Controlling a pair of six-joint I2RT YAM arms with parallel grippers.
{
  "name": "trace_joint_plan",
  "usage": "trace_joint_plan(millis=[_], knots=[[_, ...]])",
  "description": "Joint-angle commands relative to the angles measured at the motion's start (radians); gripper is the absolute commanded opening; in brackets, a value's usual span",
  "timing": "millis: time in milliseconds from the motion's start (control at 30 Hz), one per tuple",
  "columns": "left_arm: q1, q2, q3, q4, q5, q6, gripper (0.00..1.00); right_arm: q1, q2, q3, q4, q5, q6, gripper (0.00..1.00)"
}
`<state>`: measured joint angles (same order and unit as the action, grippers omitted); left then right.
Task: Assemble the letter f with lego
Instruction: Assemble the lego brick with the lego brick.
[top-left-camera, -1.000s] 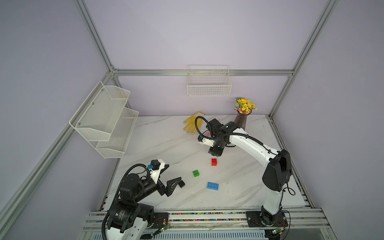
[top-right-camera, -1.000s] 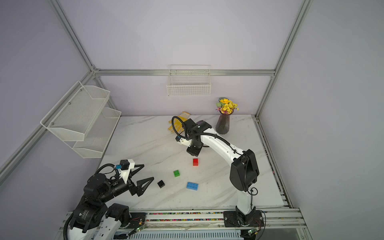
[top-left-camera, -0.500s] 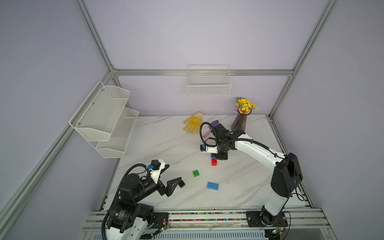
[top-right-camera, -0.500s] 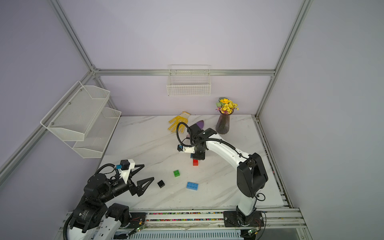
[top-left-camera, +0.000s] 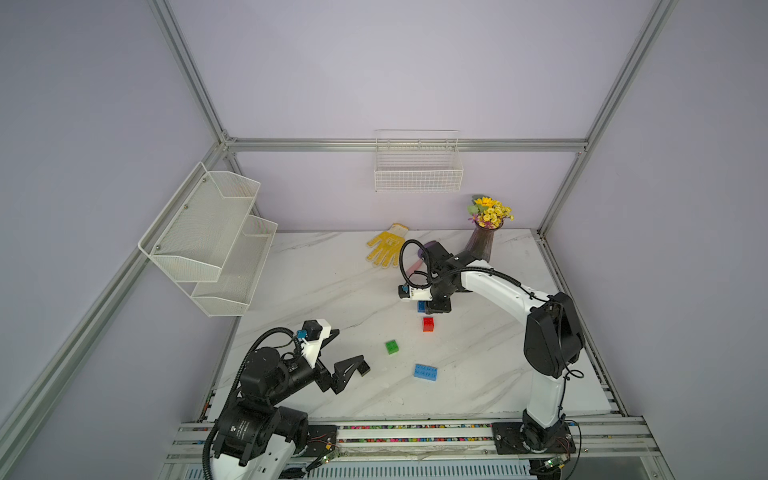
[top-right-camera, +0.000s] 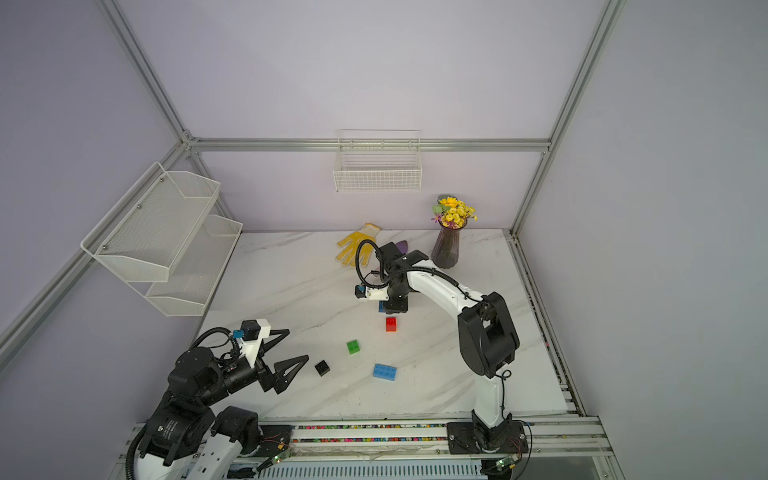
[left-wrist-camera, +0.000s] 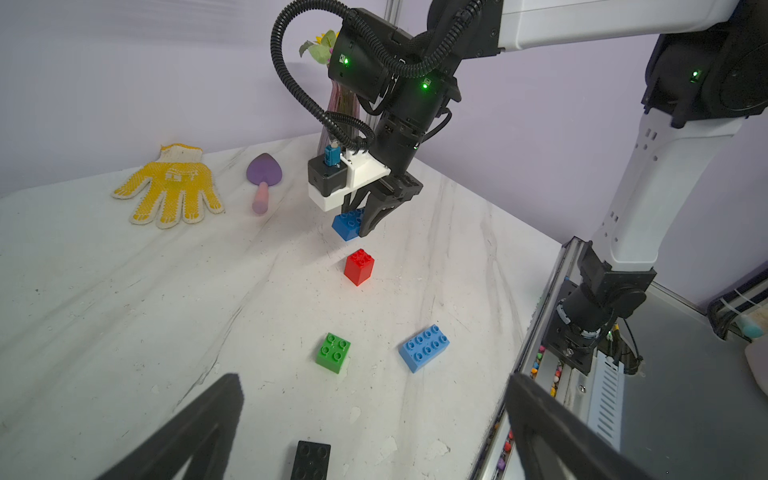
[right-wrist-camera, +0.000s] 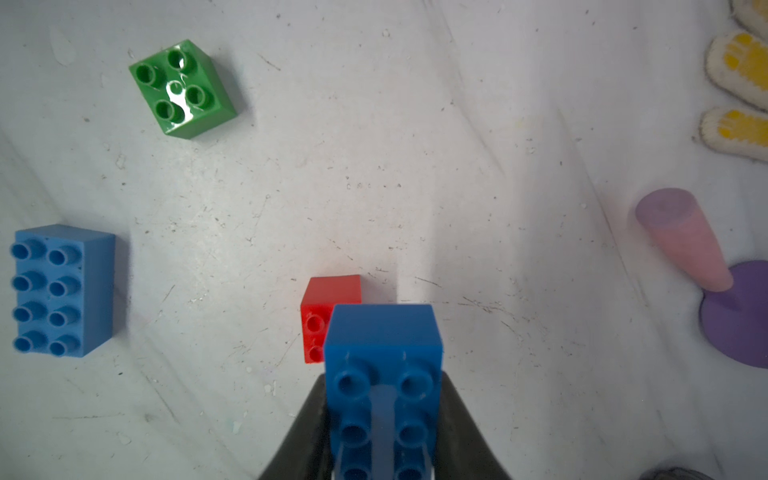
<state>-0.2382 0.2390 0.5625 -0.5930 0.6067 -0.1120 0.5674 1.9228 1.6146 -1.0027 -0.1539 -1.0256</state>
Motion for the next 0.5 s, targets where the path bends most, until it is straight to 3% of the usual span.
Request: trace_joint_plan(millis=[0, 467], knots=[[-0.007, -0.003, -0.001, 0.013, -0.017, 0.006, 1.0, -0.001, 0.026, 0.024, -0.045, -0.044, -0.03, 0.0], [-0.015, 0.015, 0.0, 0.013, -0.028, 0.002, 1.0, 0.015, 0.063, 0.012, -0.09, -0.048, -0.014, 0.0]])
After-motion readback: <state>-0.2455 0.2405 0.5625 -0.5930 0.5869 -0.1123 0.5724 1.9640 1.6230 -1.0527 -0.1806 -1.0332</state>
